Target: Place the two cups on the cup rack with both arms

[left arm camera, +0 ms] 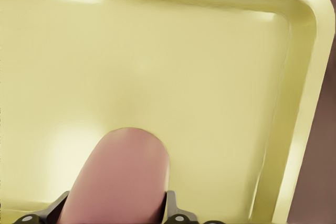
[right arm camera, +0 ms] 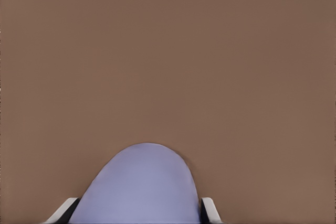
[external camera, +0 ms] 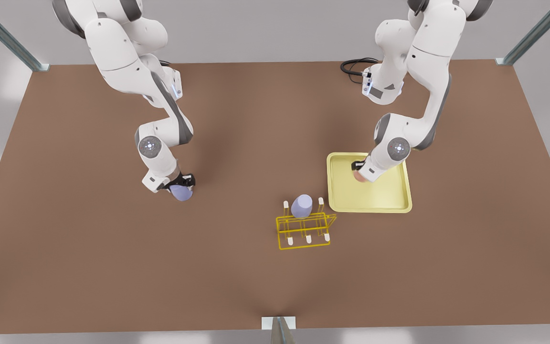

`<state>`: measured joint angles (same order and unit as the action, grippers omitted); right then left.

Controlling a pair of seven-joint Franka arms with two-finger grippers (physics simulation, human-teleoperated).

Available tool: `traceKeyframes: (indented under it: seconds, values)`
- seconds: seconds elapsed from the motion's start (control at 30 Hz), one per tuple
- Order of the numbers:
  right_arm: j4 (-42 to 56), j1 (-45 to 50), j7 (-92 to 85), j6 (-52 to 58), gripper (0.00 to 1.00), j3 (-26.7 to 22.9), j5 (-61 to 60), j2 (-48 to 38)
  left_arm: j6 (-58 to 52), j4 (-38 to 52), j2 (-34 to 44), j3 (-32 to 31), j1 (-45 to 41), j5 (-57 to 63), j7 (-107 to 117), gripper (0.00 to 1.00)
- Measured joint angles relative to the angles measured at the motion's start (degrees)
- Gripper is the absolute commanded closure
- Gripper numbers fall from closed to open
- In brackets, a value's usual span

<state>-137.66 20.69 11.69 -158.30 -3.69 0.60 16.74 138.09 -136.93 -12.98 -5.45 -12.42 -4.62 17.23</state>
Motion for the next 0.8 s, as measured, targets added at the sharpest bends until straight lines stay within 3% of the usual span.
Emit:
traceKeyframes:
  seconds: [0.13, 0.3, 0.43, 0.57, 0.8]
  values:
    - [0.1, -0.5, -0.2, -0.1, 0.21, 0.0, -0.1, -0.8, -1.5, 4.7, -0.6, 0.0, 0.3, 0.0, 0.1, 0.15]
    - [4.3, -0.5, -0.4, -0.3, 0.21, 0.1, -0.1, -2.3, -10.7, 25.3, -4.4, 0.1, 2.5, -2.4, -1.4, 0.15]
    - [14.0, 1.3, -0.5, 0.4, 0.21, 2.0, -5.6, -0.6, -17.8, 50.0, -16.7, -0.2, 2.3, -2.9, 0.2, 0.15]
    - [35.0, 2.7, -0.5, 7.0, 0.21, 2.9, -14.8, 9.1, -23.6, 71.9, -29.0, -2.0, 2.1, -3.5, 4.0, 0.14]
    - [72.4, 2.1, -0.6, 24.1, 0.21, 3.4, -26.8, 30.3, -26.7, 78.9, -33.9, -6.0, 1.9, -3.6, 9.8, 0.14]
